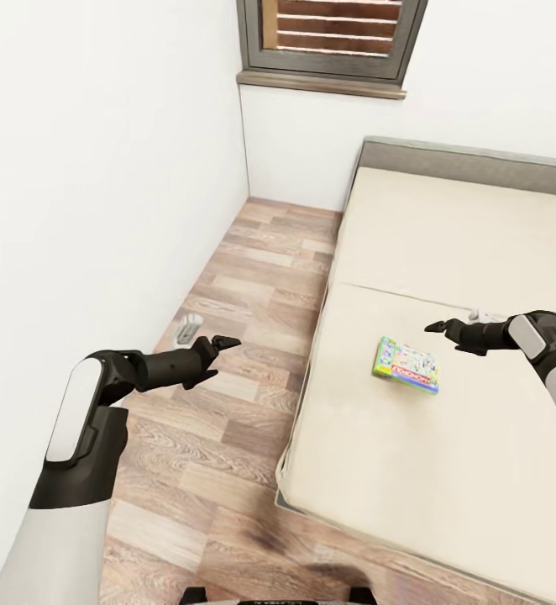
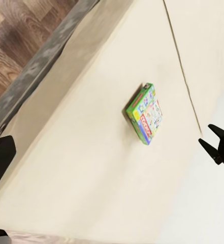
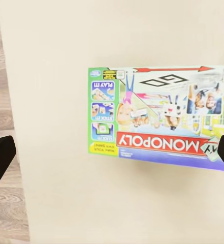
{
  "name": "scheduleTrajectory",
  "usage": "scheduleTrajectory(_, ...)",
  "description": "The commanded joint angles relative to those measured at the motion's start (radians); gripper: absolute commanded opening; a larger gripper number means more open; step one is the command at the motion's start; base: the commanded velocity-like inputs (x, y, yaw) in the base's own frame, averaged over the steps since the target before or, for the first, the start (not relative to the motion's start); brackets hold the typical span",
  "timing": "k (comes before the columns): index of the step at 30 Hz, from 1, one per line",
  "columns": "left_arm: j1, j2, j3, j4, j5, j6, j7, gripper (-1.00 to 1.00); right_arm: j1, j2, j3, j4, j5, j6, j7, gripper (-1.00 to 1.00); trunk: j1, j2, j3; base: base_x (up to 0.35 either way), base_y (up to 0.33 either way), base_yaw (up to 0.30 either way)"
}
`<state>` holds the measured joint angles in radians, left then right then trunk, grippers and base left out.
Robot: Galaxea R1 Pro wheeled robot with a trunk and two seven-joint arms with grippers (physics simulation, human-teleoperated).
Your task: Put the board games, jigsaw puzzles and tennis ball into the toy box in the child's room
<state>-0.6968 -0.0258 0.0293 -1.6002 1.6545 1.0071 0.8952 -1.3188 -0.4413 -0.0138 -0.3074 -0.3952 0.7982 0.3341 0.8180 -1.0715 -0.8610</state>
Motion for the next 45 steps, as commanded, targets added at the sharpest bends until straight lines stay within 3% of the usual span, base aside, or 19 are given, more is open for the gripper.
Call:
scheduleTrajectory(1,-0.001,-0.001,0.002,-0.001,0.009,0.005,0.011,1.0,-0.001,0.0,-0.002,0.0,0.004,0.004,0.005,1.0,0.0,-0.001,-0.002,0.0,0.0,-0.023)
scheduleTrajectory(24,-0.01,-0.002,-0.033,-0.004,0.01,0.011,0.014,1.0,0.006,-0.018,-0.001,-0.029,-0.051,0.006,0.005,1.0,0.0,-0.001,-0.013,0.0,0.0,-0.081)
scheduleTrajectory(45,-0.012,0.004,-0.03,-0.004,0.019,0.011,0.01,1.0,0.006,-0.019,-0.001,-0.036,-0.063,0.007,0.006,1.0,0.081,-0.148,-0.079,0.0,0.0,-0.021)
